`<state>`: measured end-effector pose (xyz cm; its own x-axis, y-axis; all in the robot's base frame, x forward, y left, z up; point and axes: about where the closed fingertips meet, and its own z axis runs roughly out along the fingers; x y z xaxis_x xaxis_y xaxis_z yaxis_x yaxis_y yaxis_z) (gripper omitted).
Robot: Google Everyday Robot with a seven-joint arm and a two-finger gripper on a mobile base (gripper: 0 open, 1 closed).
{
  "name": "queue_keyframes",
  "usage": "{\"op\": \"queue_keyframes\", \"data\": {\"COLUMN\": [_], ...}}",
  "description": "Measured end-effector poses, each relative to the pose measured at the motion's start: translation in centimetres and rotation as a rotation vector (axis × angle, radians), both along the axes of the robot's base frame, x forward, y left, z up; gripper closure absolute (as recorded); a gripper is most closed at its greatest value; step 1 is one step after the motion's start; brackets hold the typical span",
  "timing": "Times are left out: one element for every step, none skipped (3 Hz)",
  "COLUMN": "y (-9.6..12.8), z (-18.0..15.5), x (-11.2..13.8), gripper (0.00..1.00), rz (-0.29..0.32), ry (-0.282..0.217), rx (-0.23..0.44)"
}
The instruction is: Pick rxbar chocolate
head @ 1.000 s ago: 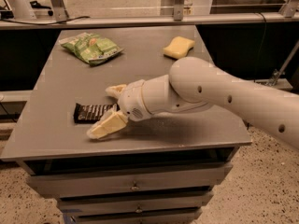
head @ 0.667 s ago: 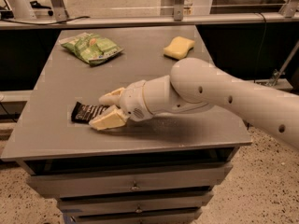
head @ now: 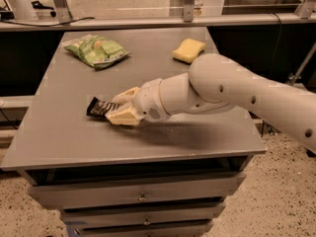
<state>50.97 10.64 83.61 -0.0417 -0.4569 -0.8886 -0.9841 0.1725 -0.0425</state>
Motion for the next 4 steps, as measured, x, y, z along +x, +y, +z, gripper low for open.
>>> {"op": "queue_keyframes", "data": {"y": [-2.6, -6.4, -10.0, -10.3], "z": [1.9, 5.1, 9.8, 11.1], "x": [1.3, 2.9, 3.9, 4.1], "gripper": [1.00, 1.00, 1.00, 1.00], "rz": [-0.029, -0.069, -0.106, -0.106], "ry": [-0.025, -0.048, -0.070, -0.085], "rx": [-0.010, 0.010, 0.054, 0.062]}}
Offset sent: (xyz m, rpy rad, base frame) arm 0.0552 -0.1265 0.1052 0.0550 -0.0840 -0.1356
